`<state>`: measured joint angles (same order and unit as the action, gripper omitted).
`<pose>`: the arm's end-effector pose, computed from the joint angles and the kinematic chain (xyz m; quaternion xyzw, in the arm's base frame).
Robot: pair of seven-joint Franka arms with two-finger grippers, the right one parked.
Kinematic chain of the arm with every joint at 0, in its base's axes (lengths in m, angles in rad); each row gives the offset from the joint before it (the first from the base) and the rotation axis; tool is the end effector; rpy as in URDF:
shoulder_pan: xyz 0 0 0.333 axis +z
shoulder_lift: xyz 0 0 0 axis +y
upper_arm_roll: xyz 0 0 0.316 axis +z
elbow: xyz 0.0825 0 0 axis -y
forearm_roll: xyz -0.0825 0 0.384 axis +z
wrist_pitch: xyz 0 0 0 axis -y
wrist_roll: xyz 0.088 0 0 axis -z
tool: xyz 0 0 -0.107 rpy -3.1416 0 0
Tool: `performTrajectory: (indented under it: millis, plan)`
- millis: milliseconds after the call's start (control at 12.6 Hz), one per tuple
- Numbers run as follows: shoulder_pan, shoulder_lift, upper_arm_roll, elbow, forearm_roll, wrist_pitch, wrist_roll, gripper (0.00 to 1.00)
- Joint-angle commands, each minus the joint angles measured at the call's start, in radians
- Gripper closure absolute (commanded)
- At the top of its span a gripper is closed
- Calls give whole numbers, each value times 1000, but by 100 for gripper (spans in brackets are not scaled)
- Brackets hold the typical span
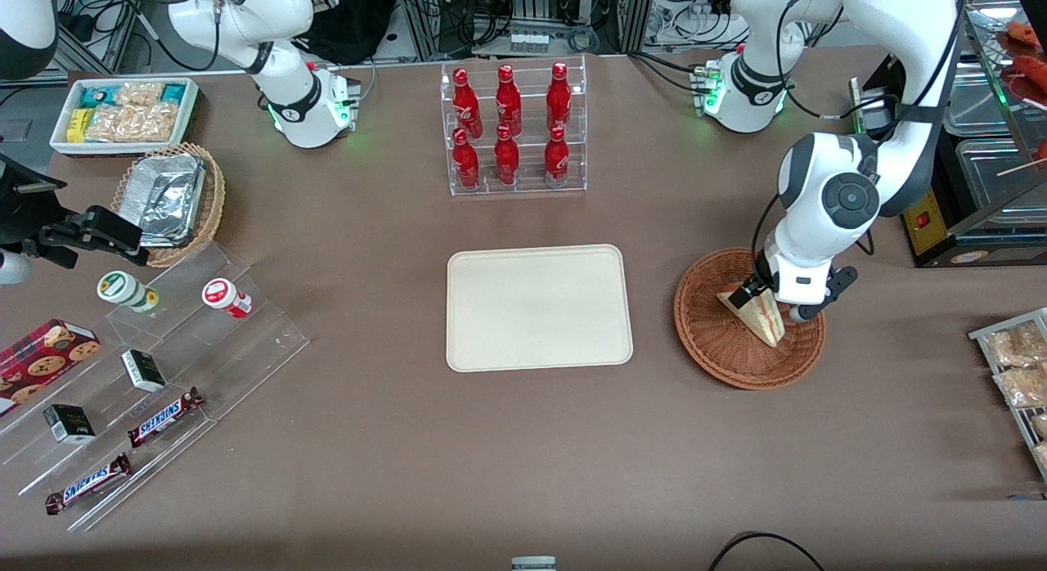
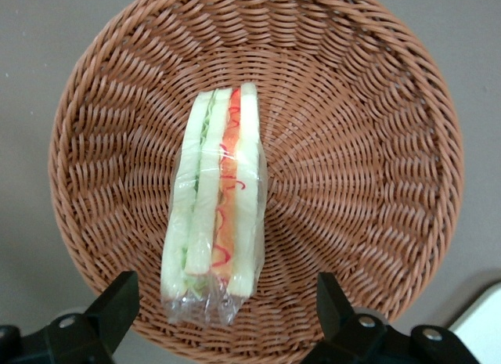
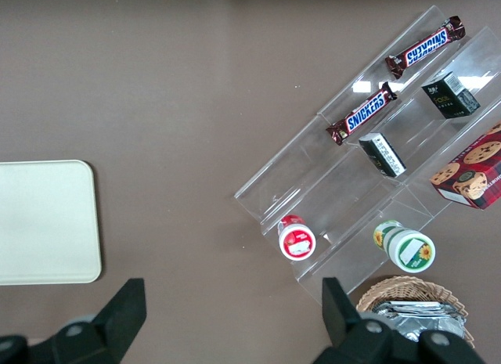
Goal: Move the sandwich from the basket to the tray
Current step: 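Lower the left gripper and close it on the sandwich's crust edge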
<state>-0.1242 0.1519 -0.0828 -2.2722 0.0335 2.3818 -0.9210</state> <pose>0.5162 -0.1081 0.2874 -0.9409 -0.3381 0.0149 0.0154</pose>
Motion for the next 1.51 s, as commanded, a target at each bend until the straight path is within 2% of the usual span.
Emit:
performTrajectory:
  millis: [0,558,637,717,796,876,956,1035,1195,1274,1434]
  plan:
    - [3,20,5,5,8,20,-42,0]
    - [6,72,32,2,6,60,-90,3]
    - [6,75,32,2,6,60,-123,9]
    - [5,75,32,2,8,60,-154,21]
    - [3,77,31,3,8,60,-185,45]
    - [-2,80,31,3,8,59,-208,63]
    - [-2,78,31,3,8,56,-214,77]
    - [-3,74,31,5,8,51,-211,85]
    - [-3,66,29,37,9,18,-202,89]
    - [-3,64,28,93,11,-65,-196,89]
    - [-9,66,25,213,25,-261,-66,91]
